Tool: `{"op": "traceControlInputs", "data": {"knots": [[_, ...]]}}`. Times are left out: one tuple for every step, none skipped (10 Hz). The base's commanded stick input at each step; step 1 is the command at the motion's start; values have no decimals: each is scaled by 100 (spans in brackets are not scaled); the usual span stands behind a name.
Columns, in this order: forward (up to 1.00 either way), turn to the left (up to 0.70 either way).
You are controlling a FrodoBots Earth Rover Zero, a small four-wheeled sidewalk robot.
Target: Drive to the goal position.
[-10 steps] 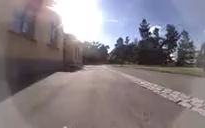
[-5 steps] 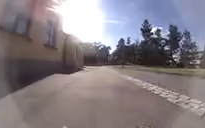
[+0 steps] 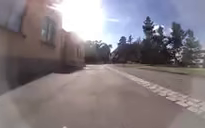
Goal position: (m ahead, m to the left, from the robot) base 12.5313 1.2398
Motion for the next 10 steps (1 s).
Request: {"op": "traceControlInputs", "data": {"knots": [[100, 0], [100, 0], [100, 0], [100, 0], [100, 0], [100, 0], [100, 0], [100, 0], [100, 0], [100, -7]]}}
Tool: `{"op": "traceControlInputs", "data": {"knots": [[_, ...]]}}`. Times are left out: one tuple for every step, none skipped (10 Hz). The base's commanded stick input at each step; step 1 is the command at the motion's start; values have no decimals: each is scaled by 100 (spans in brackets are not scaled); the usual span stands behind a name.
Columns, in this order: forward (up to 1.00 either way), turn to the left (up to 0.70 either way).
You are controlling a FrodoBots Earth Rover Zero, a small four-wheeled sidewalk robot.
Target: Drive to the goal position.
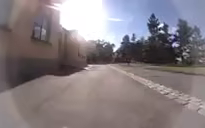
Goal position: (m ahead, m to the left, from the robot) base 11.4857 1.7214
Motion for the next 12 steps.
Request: {"op": "traceControlInputs", "data": {"knots": [[100, -40], [100, -40], [100, -34], [100, -23], [100, 0], [100, 0], [100, 0], [100, 0], [100, 0], [100, 0], [100, 0], [100, 0]]}}
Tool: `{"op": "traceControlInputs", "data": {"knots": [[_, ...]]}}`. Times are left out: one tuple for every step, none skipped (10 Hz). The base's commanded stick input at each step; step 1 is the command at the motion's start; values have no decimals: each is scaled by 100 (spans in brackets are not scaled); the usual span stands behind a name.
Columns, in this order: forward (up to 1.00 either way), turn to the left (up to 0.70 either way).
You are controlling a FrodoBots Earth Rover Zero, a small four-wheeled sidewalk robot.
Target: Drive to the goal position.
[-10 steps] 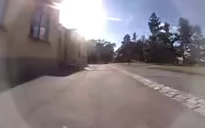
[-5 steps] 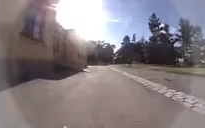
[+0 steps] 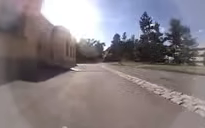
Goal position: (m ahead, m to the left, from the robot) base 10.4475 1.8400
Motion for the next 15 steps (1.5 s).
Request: {"op": "traceControlInputs", "data": {"knots": [[100, 0], [100, 0], [100, 0], [100, 0], [100, 0], [100, 0], [100, 0], [100, 0], [100, 0], [100, 0], [100, 0], [100, 0], [100, 0], [100, 0], [100, 0]]}}
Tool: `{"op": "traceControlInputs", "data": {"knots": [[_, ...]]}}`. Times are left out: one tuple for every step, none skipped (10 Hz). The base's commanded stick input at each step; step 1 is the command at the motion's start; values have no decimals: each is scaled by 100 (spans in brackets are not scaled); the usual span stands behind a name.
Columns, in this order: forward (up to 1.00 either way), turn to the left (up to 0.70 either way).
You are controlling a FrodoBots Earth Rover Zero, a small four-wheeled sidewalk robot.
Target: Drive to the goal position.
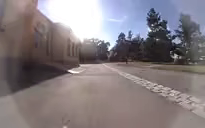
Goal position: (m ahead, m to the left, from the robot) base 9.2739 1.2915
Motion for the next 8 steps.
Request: {"op": "traceControlInputs", "data": {"knots": [[100, 0], [100, 0], [100, 0], [100, 0], [100, 0], [100, 0], [100, 0], [100, 0]]}}
